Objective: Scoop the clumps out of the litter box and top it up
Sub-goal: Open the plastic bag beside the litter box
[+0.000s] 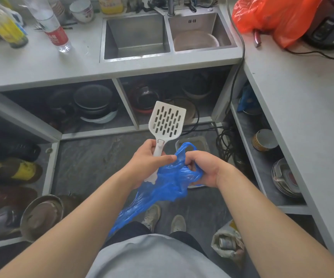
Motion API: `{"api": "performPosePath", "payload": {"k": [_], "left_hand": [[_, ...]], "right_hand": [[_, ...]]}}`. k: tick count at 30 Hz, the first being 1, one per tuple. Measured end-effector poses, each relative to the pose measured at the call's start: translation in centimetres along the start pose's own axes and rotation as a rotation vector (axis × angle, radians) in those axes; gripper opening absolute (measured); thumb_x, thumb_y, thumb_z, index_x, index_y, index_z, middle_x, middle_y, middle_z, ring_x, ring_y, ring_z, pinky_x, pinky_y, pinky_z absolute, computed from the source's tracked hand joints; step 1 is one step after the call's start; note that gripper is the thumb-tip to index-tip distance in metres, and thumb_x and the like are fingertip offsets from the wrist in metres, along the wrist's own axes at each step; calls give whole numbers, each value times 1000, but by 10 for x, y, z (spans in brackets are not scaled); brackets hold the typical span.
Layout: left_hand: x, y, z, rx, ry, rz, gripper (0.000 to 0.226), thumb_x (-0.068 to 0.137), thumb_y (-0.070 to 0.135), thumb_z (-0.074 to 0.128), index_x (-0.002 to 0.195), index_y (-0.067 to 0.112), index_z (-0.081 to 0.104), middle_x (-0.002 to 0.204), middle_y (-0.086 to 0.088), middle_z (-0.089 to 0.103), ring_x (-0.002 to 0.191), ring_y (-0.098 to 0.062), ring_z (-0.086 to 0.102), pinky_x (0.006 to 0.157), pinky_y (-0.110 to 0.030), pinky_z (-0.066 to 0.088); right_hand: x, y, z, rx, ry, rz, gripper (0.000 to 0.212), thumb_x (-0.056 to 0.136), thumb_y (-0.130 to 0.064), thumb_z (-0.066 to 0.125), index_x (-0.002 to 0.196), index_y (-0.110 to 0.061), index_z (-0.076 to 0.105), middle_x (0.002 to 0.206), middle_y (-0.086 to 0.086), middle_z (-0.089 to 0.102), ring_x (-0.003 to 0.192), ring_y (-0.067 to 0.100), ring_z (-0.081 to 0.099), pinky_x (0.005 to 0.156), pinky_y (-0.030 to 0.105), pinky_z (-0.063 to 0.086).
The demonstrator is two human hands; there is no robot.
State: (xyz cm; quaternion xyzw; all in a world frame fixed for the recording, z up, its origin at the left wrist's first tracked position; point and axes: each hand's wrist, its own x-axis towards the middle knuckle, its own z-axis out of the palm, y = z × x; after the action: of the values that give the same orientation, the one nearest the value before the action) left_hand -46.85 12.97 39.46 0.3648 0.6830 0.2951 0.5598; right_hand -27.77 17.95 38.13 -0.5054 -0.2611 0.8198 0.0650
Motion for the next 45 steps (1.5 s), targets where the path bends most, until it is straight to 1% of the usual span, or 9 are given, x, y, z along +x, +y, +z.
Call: {"api": "performPosePath", "payload": {"k": [4,11,15,18,24,29,35,40,45], "left_hand": [[9,-8,9,-105,-44,-47,45,70,22,83,108,17,59,86,-1,64,75,-18,64,76,-41,56],[25,-15,-6,-283,78,-86,32,79,-4,73,99,12,53,77,1,55,63,-13,54,60,-27,49],[34,-20,-16,-359,24,-131,33,80,-6,71,101,13,53,78,0,53,68,-18,53,65,-34,48],[47,-31,-23,-390,34,-177,30,82,-5,68,99,14,53,78,-2,52,68,-18,52,66,-37,46],[100,-55,-48,-387,154,-311,26,82,4,71,95,12,50,78,-7,56,60,-21,58,57,-34,49],[161,-77,-63,-464,71,-373,23,84,3,69,95,11,50,76,-9,57,52,-19,59,46,-30,48],[232,-126,-65,-390,-31,-360,44,66,22,86,92,14,51,79,-6,51,66,-22,53,58,-36,47],[290,-204,-44,-177,-169,-272,70,54,23,95,109,13,52,82,6,57,66,-11,55,61,-31,45],[362,-300,-3,13,-132,-152,45,74,9,86,111,15,60,94,-1,71,78,-12,68,71,-29,56]], "right_hand": [[6,-1,-4,11,-65,2,30,79,-12,46,105,-8,61,102,15,60,93,29,59,84,45,54],[15,6,-30,51,72,-116,35,91,-12,63,125,-4,61,85,10,63,86,28,63,95,56,49],[25,2,-31,106,61,-183,35,91,-15,63,125,-6,61,79,4,68,73,22,66,72,37,50],[44,-6,-25,268,97,-198,44,85,-13,64,128,-8,58,91,7,60,86,24,61,79,41,50],[92,-18,19,-533,800,-624,25,88,-35,65,110,-23,68,113,-6,57,107,11,53,93,27,44],[153,2,34,-1069,539,-588,51,85,-34,61,133,-19,56,123,0,59,116,20,50,101,34,40],[236,19,19,-663,628,-304,26,84,0,41,90,-8,65,84,9,64,78,24,53,64,23,41],[331,52,-30,-559,637,-288,22,84,-8,42,81,-9,64,72,4,59,72,21,50,65,32,42],[438,107,-91,-520,548,-365,15,80,-17,50,80,-21,65,82,0,67,78,17,57,73,33,48]]}}
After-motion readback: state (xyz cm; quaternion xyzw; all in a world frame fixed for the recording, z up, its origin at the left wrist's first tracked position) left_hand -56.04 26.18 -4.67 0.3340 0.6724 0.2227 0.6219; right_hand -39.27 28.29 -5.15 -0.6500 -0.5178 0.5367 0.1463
